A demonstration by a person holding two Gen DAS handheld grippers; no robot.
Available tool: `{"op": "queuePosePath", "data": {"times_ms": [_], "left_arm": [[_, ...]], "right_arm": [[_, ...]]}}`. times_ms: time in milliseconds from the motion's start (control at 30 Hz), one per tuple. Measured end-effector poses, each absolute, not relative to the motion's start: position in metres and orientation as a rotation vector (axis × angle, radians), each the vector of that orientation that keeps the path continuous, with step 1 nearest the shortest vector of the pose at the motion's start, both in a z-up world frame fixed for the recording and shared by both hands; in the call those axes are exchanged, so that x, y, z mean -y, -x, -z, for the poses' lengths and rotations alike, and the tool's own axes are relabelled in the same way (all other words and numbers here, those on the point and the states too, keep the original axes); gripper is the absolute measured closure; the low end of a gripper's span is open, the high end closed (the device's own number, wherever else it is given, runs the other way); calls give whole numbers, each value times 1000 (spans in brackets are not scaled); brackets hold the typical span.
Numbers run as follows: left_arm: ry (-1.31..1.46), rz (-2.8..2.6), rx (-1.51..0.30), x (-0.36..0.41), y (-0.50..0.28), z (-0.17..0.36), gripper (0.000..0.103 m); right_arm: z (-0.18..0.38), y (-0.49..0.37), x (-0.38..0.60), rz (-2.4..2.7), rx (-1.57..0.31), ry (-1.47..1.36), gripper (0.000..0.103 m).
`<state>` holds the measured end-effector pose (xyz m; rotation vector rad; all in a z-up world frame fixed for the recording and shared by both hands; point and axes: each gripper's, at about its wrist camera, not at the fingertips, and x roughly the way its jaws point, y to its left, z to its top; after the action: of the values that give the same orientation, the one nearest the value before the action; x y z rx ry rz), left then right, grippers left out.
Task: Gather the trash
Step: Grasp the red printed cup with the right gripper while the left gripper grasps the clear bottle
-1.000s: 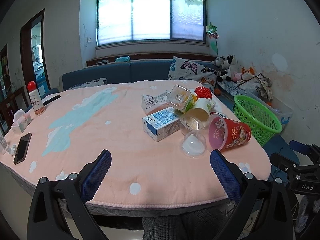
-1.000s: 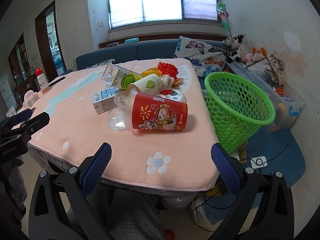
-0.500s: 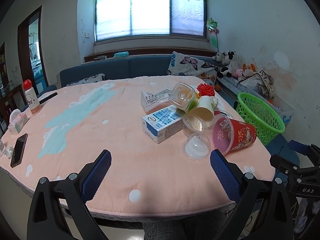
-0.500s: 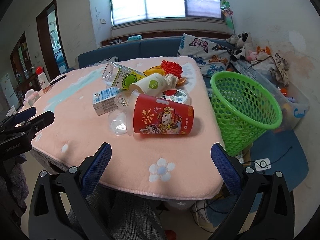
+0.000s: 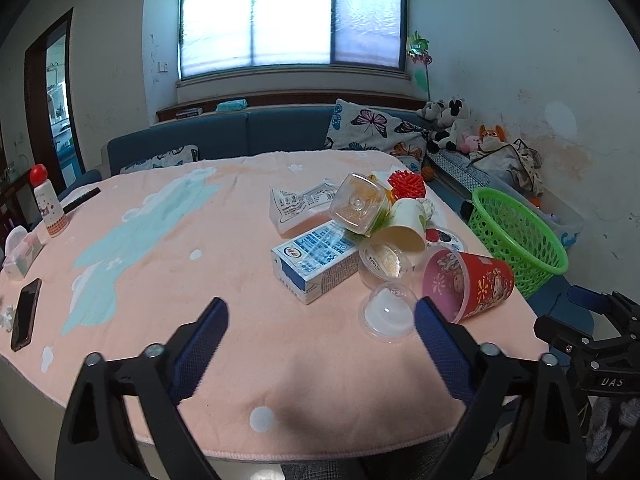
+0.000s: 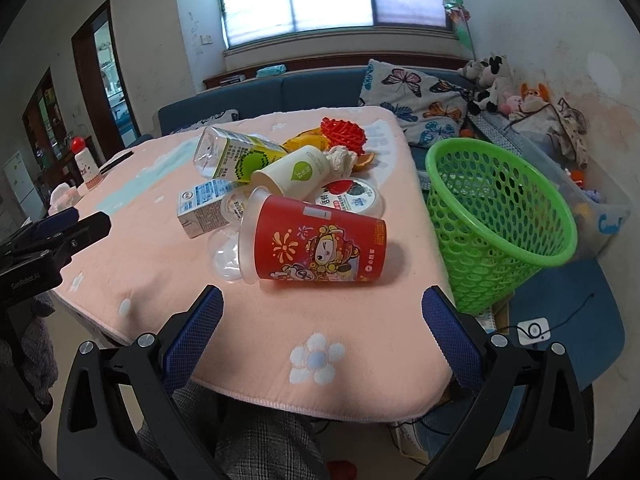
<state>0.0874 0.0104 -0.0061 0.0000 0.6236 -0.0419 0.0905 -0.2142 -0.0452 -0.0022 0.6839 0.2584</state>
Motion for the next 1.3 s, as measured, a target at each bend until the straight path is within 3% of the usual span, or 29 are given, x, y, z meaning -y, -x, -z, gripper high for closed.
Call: {"op": "queuePosePath", "data": {"times_ms": [867,1300], "left_arm": [[18,117,-682,-15,-157,8,19],[-85,227,-714,9,-218,12,19]], "right_arm": [[71,-170,163,-668,-726,678,4],[102,-207,146,-804,-806,798,5]]}}
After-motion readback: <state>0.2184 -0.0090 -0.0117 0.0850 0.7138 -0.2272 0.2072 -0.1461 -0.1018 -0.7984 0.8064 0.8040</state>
